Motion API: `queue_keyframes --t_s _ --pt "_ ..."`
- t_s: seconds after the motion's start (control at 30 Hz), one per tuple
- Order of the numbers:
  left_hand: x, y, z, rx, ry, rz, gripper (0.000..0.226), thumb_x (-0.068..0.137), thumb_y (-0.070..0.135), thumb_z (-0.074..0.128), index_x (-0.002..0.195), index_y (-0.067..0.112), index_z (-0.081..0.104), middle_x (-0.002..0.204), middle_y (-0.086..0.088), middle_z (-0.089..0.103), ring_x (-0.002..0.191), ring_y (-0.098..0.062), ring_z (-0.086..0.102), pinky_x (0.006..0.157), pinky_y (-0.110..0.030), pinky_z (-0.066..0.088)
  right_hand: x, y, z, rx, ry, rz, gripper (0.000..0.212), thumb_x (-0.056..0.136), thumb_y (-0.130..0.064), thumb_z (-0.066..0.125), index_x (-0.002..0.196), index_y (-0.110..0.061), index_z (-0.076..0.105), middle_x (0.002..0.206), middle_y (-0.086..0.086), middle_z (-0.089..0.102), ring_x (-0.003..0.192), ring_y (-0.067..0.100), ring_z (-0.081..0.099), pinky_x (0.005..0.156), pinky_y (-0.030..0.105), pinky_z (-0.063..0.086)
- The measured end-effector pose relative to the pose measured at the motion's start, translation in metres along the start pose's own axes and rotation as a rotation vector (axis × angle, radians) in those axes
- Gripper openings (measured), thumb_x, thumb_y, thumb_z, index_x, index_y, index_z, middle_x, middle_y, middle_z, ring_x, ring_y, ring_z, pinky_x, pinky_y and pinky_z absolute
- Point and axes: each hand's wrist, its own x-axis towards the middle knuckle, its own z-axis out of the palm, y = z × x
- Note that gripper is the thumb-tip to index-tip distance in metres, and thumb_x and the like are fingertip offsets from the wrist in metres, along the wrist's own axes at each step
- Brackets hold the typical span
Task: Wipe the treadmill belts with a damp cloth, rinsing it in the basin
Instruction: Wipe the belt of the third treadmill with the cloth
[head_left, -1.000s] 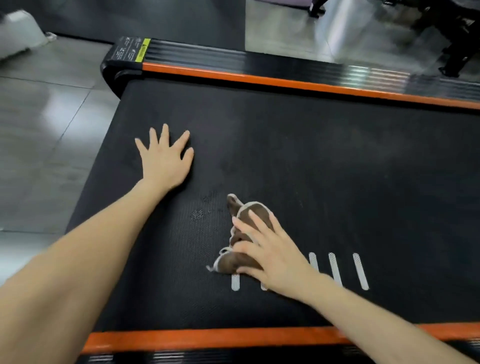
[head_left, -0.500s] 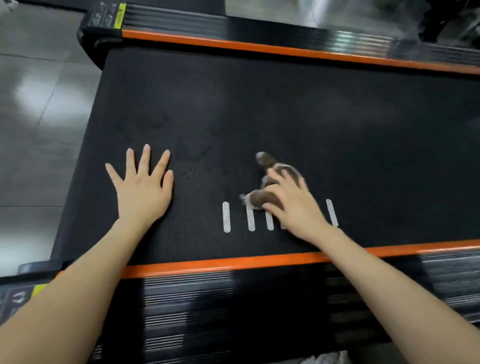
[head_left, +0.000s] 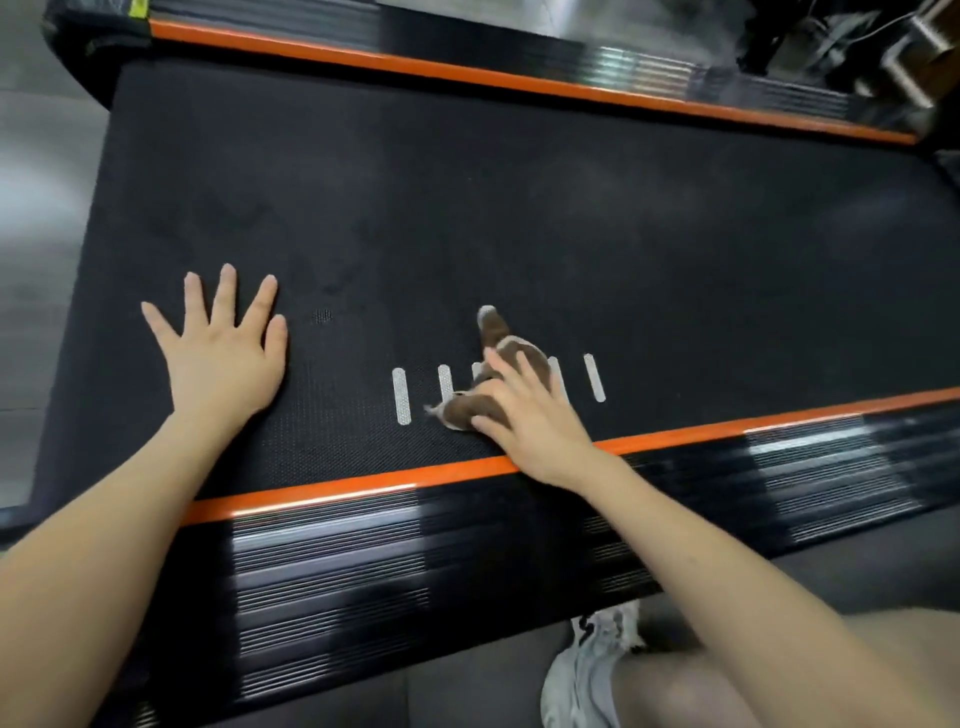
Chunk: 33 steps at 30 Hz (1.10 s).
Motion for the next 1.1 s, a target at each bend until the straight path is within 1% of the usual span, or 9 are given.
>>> queue_keyframes --t_s 0.13,0.2,0.3,0.47,0.6,0.67,0.83,1.0,1.1 --pt "0.000 0.000 0.000 -0.012 0.001 0.012 0.051 0.100 0.045 0.018 0.150 0.031 0.023 0.158 -0.009 0.015 0.145 -0.035 0.004 0.110 -0.065 -0.003 -0.043 0.088 -0.034 0.169 -0.018 0.451 0.037 0.099 -0.041 0.037 0.136 -0.037 0.037 0.144 -0.003 0.042 0.130 0.029 0.041 0.112 0.055 0.017" --pt "-0.001 0.001 0.001 -0.016 0.008 0.010 0.051 0.100 0.044 0.019 0.149 0.031 0.024 0.158 -0.010 0.016 0.145 -0.035 0.004 0.110 -0.065 -0.003 -0.050 0.100 -0.043 0.131 -0.017 0.527 0.040 0.101 -0.039 0.032 0.140 -0.030 0.031 0.139 0.004 0.049 0.122 0.035 0.049 0.111 0.052 0.018" --pt "-0.001 0.001 0.001 -0.020 0.018 0.005 0.050 0.101 0.043 0.022 0.149 0.030 0.027 0.158 -0.010 0.018 0.145 -0.036 0.006 0.110 -0.066 -0.001 -0.034 0.057 -0.038 0.238 0.003 0.343 0.032 0.099 -0.034 0.041 0.130 -0.023 0.042 0.146 0.003 0.040 0.126 0.035 0.043 0.101 0.040 0.033" --pt "0.000 0.001 -0.003 -0.018 -0.015 0.011 0.051 0.100 0.045 0.021 0.149 0.032 0.025 0.159 -0.008 0.015 0.145 -0.035 0.004 0.111 -0.064 -0.002 -0.015 -0.016 -0.016 0.136 -0.007 -0.095 0.039 0.096 -0.044 0.042 0.129 -0.025 0.049 0.157 -0.001 0.017 0.146 0.029 0.004 0.117 0.049 0.002" --pt "-0.002 -0.001 -0.008 -0.020 -0.075 0.006 0.052 0.100 0.047 0.019 0.150 0.034 0.020 0.160 -0.006 0.011 0.146 -0.033 0.001 0.112 -0.061 -0.003 0.000 -0.003 -0.010 -0.069 -0.013 -0.236 0.073 0.078 -0.080 0.021 0.144 -0.049 0.014 0.159 0.002 0.000 0.145 0.025 -0.012 0.114 0.058 -0.004" --pt "0.001 -0.001 -0.013 -0.060 -0.113 -0.001 0.050 0.100 0.046 0.021 0.149 0.036 0.021 0.160 -0.003 0.010 0.147 -0.030 0.000 0.112 -0.058 -0.005 0.011 0.001 -0.001 -0.039 -0.052 -0.261 0.076 0.074 -0.082 0.031 0.142 -0.053 0.012 0.159 0.005 -0.003 0.144 0.024 -0.019 0.112 0.063 -0.002" --pt "0.009 -0.037 -0.042 -0.501 0.089 -0.105 0.036 0.099 0.026 0.043 0.134 0.026 0.054 0.148 -0.005 0.042 0.140 -0.023 0.031 0.114 -0.038 0.023 0.045 -0.023 0.021 0.101 0.078 -0.521 0.044 0.081 -0.055 0.053 0.121 -0.039 0.047 0.151 0.012 0.031 0.145 0.030 0.005 0.108 0.068 0.014" --pt "0.013 -0.074 -0.047 -0.193 0.131 -0.181 0.041 0.099 0.030 0.042 0.139 0.025 0.048 0.152 -0.015 0.031 0.140 -0.039 0.023 0.112 -0.052 0.021 0.103 -0.109 0.040 0.059 0.178 -0.663 0.038 0.083 -0.052 0.049 0.109 -0.026 0.059 0.142 0.017 0.043 0.139 0.041 0.025 0.106 0.071 0.014" --pt "0.019 -0.074 -0.039 -0.131 0.024 -0.217 0.046 0.101 0.040 0.030 0.146 0.033 0.032 0.158 -0.010 0.018 0.143 -0.039 0.011 0.114 -0.053 0.014 0.166 -0.137 0.034 0.022 0.257 -0.554 0.042 0.085 -0.054 0.049 0.113 -0.025 0.061 0.145 0.015 0.041 0.140 0.039 0.023 0.106 0.070 0.014"
